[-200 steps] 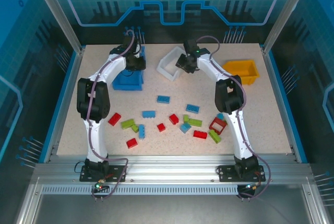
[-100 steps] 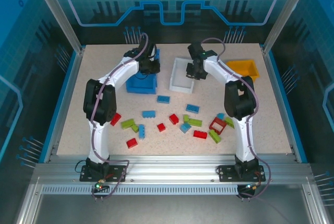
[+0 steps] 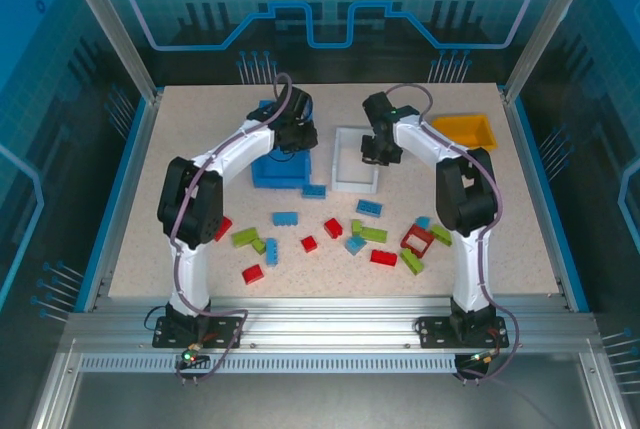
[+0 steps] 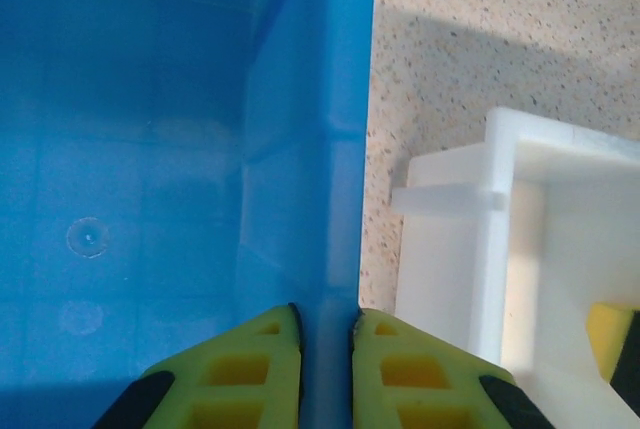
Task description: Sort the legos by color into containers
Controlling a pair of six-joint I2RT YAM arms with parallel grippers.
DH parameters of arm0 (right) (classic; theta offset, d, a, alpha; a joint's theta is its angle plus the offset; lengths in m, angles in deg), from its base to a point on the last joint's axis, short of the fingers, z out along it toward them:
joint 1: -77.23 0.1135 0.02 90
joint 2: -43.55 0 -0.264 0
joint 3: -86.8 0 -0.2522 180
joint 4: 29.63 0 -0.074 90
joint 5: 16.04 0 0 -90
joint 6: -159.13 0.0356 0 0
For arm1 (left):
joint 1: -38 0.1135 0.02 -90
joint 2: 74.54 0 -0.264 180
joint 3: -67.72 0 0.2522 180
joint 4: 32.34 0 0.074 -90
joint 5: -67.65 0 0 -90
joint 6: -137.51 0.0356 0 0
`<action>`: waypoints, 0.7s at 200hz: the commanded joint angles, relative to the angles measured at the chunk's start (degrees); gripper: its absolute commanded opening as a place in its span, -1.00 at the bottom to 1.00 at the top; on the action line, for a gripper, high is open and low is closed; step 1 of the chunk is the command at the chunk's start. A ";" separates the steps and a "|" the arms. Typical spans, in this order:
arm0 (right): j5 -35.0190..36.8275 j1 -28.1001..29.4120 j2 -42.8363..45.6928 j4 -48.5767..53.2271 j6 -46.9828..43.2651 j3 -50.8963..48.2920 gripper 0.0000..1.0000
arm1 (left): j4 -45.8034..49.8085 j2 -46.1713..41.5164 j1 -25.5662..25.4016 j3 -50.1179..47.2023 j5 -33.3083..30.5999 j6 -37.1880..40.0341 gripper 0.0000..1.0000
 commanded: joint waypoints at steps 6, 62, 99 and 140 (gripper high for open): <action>0.74 0.24 5.38 -0.44 -0.92 -1.99 -0.83 | 0.84 -2.44 -2.22 -4.72 1.96 -6.55 -1.00; -0.92 0.35 4.04 -1.16 -1.08 -0.98 -0.83 | 2.42 -3.85 0.63 -3.68 -1.12 -5.86 -1.00; -2.52 0.82 -0.47 -0.03 -0.98 4.90 -0.83 | 6.95 0.29 3.81 4.46 -1.50 -2.46 -1.00; -5.12 2.20 -7.50 2.41 -0.47 13.50 -0.82 | 8.47 5.18 5.03 9.55 -0.79 -0.11 -1.00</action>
